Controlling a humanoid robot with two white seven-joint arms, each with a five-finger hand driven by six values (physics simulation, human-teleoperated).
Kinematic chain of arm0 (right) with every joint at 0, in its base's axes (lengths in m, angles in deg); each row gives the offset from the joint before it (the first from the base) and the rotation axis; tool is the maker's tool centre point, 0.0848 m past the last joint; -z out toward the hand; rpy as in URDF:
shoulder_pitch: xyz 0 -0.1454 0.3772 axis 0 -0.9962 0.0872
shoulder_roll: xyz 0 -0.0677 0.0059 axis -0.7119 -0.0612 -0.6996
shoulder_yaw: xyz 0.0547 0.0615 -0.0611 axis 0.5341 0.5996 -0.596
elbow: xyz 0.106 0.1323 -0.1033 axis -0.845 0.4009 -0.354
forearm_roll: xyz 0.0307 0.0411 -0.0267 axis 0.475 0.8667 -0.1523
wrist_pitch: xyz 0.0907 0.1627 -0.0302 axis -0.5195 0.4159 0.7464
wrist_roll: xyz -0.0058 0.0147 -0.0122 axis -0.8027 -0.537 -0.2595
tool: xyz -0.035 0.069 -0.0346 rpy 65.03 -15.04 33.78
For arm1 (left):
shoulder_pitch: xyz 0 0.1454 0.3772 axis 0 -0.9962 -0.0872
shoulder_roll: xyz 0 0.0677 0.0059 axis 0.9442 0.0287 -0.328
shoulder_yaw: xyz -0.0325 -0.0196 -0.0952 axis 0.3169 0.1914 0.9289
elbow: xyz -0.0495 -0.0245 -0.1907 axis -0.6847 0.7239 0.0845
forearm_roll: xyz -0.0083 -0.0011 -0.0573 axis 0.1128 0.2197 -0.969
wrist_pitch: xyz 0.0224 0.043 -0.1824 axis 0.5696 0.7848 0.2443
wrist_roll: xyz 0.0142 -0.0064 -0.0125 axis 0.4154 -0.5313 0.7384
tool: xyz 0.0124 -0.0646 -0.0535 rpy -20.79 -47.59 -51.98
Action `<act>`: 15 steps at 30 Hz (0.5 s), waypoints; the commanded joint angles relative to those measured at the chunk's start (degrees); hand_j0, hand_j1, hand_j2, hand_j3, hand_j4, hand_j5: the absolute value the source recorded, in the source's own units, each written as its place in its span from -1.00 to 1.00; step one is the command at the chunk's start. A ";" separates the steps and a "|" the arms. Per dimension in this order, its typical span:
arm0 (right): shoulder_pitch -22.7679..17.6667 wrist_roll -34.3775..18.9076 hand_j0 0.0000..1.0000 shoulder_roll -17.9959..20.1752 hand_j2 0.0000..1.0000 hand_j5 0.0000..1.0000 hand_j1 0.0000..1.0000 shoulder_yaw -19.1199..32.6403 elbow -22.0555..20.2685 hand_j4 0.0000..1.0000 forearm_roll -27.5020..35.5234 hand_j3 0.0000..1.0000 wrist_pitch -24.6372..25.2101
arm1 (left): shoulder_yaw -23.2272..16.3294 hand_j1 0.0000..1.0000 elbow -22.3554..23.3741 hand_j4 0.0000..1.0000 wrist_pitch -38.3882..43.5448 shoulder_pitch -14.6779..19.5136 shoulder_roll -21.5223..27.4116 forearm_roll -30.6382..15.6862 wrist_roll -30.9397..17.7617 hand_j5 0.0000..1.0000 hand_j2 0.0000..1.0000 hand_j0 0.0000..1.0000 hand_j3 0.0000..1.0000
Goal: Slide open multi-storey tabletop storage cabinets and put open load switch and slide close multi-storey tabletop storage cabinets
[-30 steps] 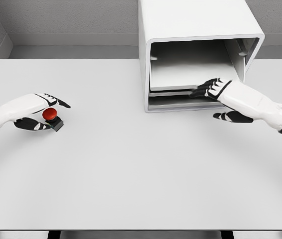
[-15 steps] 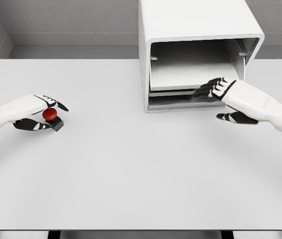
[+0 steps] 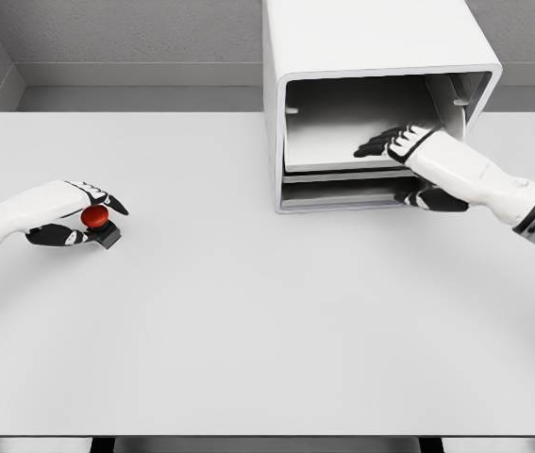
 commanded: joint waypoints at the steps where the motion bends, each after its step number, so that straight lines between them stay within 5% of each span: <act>1: 0.00 0.06 0.70 -0.44 0.70 0.70 0.70 -1.31 1.35 0.70 -0.50 0.70 0.10 | 0.01 0.36 -0.20 0.36 0.15 0.00 0.05 -0.37 0.03 0.36 0.36 0.36 0.36; 15: -0.53 0.06 0.70 -0.18 0.70 0.70 0.70 -2.71 1.44 0.70 -1.46 0.70 0.10 | 0.01 0.30 -0.38 0.30 0.15 -0.09 0.05 -0.37 0.03 0.30 0.30 0.30 0.30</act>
